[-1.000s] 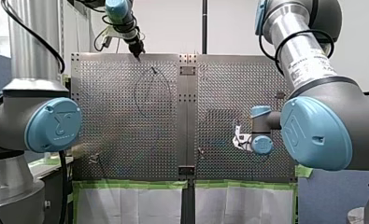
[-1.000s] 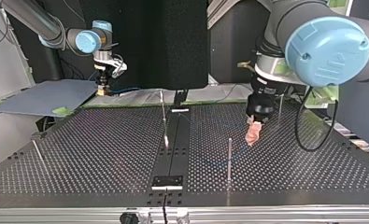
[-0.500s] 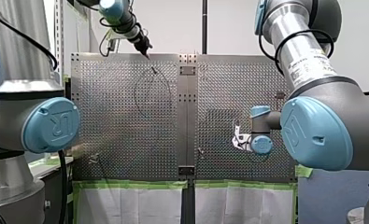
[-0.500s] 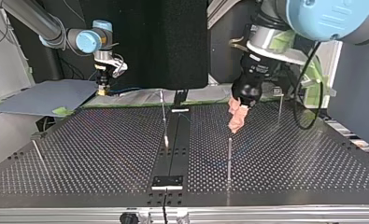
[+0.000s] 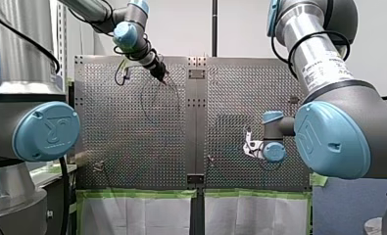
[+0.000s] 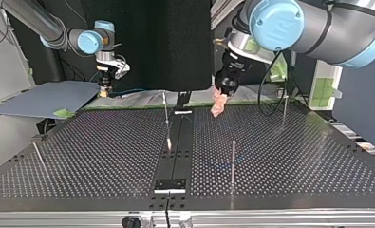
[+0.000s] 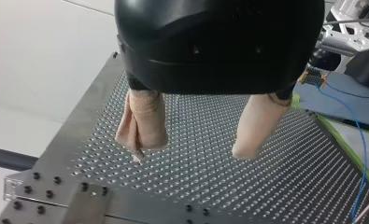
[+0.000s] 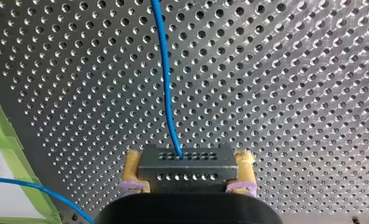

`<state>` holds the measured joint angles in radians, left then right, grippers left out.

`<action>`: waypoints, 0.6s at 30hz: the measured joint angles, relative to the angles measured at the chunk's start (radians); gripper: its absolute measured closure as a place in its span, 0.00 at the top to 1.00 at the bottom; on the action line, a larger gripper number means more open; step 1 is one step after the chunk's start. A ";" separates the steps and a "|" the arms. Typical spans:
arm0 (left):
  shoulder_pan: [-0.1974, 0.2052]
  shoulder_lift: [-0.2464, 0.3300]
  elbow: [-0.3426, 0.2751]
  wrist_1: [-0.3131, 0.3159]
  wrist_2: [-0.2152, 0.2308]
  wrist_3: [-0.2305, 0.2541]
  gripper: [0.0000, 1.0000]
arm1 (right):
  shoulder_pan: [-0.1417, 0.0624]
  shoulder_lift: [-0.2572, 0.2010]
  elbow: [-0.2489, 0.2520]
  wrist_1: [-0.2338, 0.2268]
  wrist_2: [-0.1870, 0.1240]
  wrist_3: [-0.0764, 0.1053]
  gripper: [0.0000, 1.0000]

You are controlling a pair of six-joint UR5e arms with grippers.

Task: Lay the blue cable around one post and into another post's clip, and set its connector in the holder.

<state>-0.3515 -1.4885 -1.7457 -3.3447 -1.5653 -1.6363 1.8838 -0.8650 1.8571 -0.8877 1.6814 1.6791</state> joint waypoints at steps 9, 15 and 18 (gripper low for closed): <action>-0.023 -0.055 -0.096 0.096 -0.015 -0.095 1.00 | 0.004 0.000 0.000 -0.002 0.000 -0.001 0.00; -0.038 -0.111 -0.156 0.156 -0.021 -0.103 1.00 | 0.007 0.000 0.000 0.001 0.000 -0.001 0.00; -0.048 -0.141 -0.186 0.186 -0.024 -0.104 1.00 | 0.009 0.000 0.000 0.003 0.000 -0.003 0.00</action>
<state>-0.3993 -1.6294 -1.9313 -3.1590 -1.5891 -1.7405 1.8926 -0.8654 1.8571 -0.8843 1.6815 1.6761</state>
